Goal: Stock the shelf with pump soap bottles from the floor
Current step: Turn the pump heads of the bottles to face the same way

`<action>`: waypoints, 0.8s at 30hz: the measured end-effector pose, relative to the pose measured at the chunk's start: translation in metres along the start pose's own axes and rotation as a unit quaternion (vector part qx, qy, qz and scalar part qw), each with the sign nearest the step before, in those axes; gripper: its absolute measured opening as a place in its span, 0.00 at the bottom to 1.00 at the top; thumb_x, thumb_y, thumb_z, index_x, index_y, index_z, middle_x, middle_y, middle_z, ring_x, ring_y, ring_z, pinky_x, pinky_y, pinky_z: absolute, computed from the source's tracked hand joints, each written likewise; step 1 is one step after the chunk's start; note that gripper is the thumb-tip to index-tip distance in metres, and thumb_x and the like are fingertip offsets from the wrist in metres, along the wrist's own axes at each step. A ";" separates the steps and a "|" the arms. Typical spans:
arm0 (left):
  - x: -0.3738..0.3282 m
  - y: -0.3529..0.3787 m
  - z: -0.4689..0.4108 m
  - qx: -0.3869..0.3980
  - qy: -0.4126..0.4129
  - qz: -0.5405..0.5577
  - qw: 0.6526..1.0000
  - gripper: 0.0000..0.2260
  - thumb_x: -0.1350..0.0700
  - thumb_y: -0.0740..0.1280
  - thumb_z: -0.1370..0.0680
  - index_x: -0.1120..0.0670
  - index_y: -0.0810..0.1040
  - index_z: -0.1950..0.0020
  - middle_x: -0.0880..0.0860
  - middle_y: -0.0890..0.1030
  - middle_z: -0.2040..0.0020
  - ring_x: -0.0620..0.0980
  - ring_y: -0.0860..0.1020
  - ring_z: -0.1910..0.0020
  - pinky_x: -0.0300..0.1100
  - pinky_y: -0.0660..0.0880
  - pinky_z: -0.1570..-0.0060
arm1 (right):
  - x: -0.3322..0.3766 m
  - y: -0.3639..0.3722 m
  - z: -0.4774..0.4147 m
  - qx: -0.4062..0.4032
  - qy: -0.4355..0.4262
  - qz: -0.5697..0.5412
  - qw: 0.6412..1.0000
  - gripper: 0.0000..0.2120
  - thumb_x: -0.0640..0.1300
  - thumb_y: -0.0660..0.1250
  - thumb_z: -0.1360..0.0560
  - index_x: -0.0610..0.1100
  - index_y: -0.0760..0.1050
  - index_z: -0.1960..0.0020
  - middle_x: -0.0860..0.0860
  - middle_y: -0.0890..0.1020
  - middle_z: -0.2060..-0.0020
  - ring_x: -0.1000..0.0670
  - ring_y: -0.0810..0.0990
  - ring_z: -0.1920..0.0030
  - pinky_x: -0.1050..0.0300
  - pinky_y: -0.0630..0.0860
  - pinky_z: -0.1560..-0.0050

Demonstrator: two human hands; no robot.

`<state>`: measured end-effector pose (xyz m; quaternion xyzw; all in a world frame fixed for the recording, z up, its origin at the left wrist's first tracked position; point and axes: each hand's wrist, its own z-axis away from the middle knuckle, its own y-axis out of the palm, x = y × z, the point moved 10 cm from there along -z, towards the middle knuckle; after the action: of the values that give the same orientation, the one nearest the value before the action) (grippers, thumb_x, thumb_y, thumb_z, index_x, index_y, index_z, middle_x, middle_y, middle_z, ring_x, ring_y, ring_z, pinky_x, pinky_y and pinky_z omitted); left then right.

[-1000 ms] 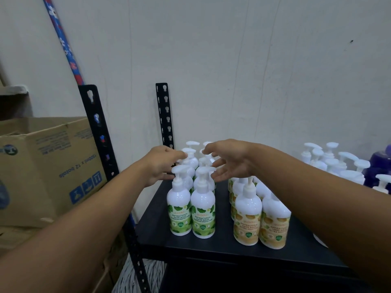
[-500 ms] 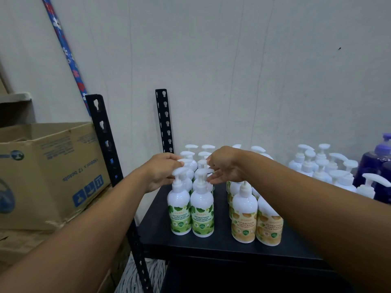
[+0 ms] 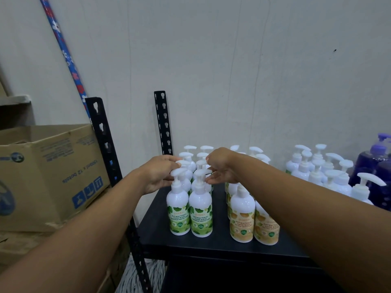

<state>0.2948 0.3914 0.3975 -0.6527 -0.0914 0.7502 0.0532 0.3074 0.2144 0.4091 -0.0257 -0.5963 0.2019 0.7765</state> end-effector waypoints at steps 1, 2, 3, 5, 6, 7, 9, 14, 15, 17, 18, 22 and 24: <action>-0.001 -0.001 0.002 -0.013 0.004 0.009 1.000 0.09 0.61 0.66 0.19 0.55 0.80 0.39 0.57 0.85 0.45 0.52 0.82 0.52 0.44 0.79 0.55 | 0.000 0.000 0.003 0.003 0.002 -0.017 1.000 0.13 0.37 0.52 0.15 0.36 0.67 0.34 0.39 0.77 0.51 0.43 0.81 0.61 0.45 0.80 0.39; -0.002 -0.002 0.006 -0.028 0.009 0.017 0.999 0.07 0.59 0.65 0.18 0.56 0.79 0.42 0.57 0.83 0.46 0.53 0.81 0.52 0.44 0.79 0.55 | 0.000 0.000 0.005 0.007 0.003 -0.038 0.999 0.16 0.40 0.52 0.15 0.38 0.65 0.30 0.38 0.76 0.45 0.41 0.82 0.58 0.45 0.80 0.40; -0.005 -0.003 0.011 -0.045 0.017 0.021 0.999 0.05 0.58 0.65 0.18 0.58 0.77 0.46 0.57 0.80 0.48 0.53 0.80 0.53 0.44 0.79 0.55 | -0.001 0.000 0.008 0.009 0.003 -0.059 0.998 0.19 0.43 0.52 0.15 0.40 0.62 0.25 0.36 0.74 0.39 0.39 0.83 0.51 0.44 0.79 0.40; -0.008 -0.007 0.020 -0.074 0.031 0.008 0.997 0.05 0.55 0.65 0.18 0.57 0.73 0.49 0.56 0.79 0.50 0.53 0.80 0.54 0.44 0.80 0.56 | -0.002 -0.002 0.017 0.002 -0.006 -0.083 0.996 0.23 0.48 0.54 0.15 0.43 0.58 0.21 0.35 0.70 0.32 0.34 0.78 0.36 0.41 0.77 0.36; -0.008 -0.008 0.024 -0.080 0.034 -0.006 0.996 0.06 0.54 0.66 0.18 0.57 0.73 0.48 0.55 0.80 0.48 0.52 0.81 0.52 0.46 0.81 0.54 | -0.005 -0.002 0.023 0.000 -0.012 -0.086 0.996 0.23 0.50 0.54 0.15 0.45 0.59 0.22 0.35 0.70 0.31 0.33 0.76 0.34 0.40 0.77 0.35; -0.007 -0.009 0.029 -0.080 0.034 -0.022 0.996 0.09 0.53 0.67 0.19 0.59 0.75 0.47 0.55 0.81 0.45 0.52 0.81 0.48 0.49 0.82 0.50 | -0.008 0.000 0.029 0.003 -0.016 -0.083 0.996 0.22 0.51 0.54 0.15 0.46 0.61 0.23 0.35 0.70 0.31 0.32 0.75 0.33 0.40 0.77 0.35; -0.005 -0.009 0.037 -0.075 0.027 -0.047 0.996 0.11 0.52 0.69 0.21 0.58 0.78 0.43 0.53 0.81 0.41 0.54 0.81 0.44 0.54 0.82 0.45 | -0.018 0.007 0.039 0.017 -0.020 -0.078 0.997 0.20 0.51 0.55 0.16 0.47 0.63 0.25 0.37 0.71 0.34 0.33 0.76 0.35 0.41 0.78 0.38; -0.002 -0.006 0.053 -0.066 0.031 -0.049 0.996 0.07 0.56 0.69 0.19 0.52 0.78 0.42 0.57 0.83 0.42 0.56 0.83 0.49 0.55 0.82 0.44 | -0.034 0.014 0.040 -0.010 -0.022 -0.066 0.997 0.10 0.42 0.56 0.17 0.43 0.70 0.38 0.39 0.75 0.40 0.44 0.70 0.51 0.51 0.75 0.51; -0.001 -0.006 0.053 -0.069 0.033 -0.047 0.996 0.07 0.56 0.69 0.19 0.52 0.78 0.42 0.57 0.83 0.42 0.55 0.83 0.50 0.54 0.82 0.46 | -0.035 0.013 0.039 -0.017 -0.023 -0.073 0.997 0.12 0.40 0.55 0.18 0.42 0.71 0.37 0.40 0.75 0.45 0.44 0.68 0.53 0.52 0.74 0.53; 0.001 -0.006 0.053 -0.068 0.030 -0.051 0.996 0.06 0.55 0.69 0.19 0.52 0.78 0.43 0.58 0.83 0.42 0.56 0.83 0.50 0.51 0.82 0.49 | -0.035 0.012 0.035 -0.028 -0.033 -0.071 0.997 0.16 0.37 0.54 0.19 0.40 0.71 0.33 0.42 0.71 0.50 0.44 0.65 0.55 0.51 0.71 0.55; 0.002 -0.006 0.052 -0.062 0.027 -0.053 0.996 0.05 0.56 0.68 0.18 0.53 0.78 0.43 0.58 0.83 0.42 0.56 0.83 0.50 0.51 0.82 0.50 | -0.035 0.011 0.034 -0.035 -0.041 -0.063 0.997 0.18 0.35 0.53 0.19 0.38 0.70 0.32 0.42 0.70 0.51 0.44 0.64 0.54 0.50 0.70 0.55; 0.004 0.000 0.052 -0.016 0.009 -0.039 0.999 0.09 0.58 0.66 0.17 0.53 0.78 0.37 0.56 0.84 0.43 0.54 0.84 0.49 0.48 0.80 0.52 | -0.036 0.010 0.032 -0.057 -0.061 -0.062 0.995 0.21 0.33 0.54 0.21 0.32 0.66 0.28 0.43 0.71 0.52 0.45 0.67 0.55 0.49 0.68 0.53; 0.004 0.001 0.052 -0.001 0.004 -0.034 0.999 0.11 0.59 0.65 0.18 0.52 0.78 0.36 0.55 0.85 0.43 0.53 0.84 0.49 0.48 0.80 0.49 | -0.038 0.010 0.032 -0.058 -0.064 -0.097 0.992 0.21 0.36 0.55 0.19 0.33 0.67 0.28 0.42 0.72 0.47 0.43 0.72 0.49 0.47 0.74 0.48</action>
<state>0.2430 0.3875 0.4000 -0.6526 -0.1143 0.7449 0.0786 0.2668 0.2046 0.3809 0.0004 -0.6549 0.0915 0.7501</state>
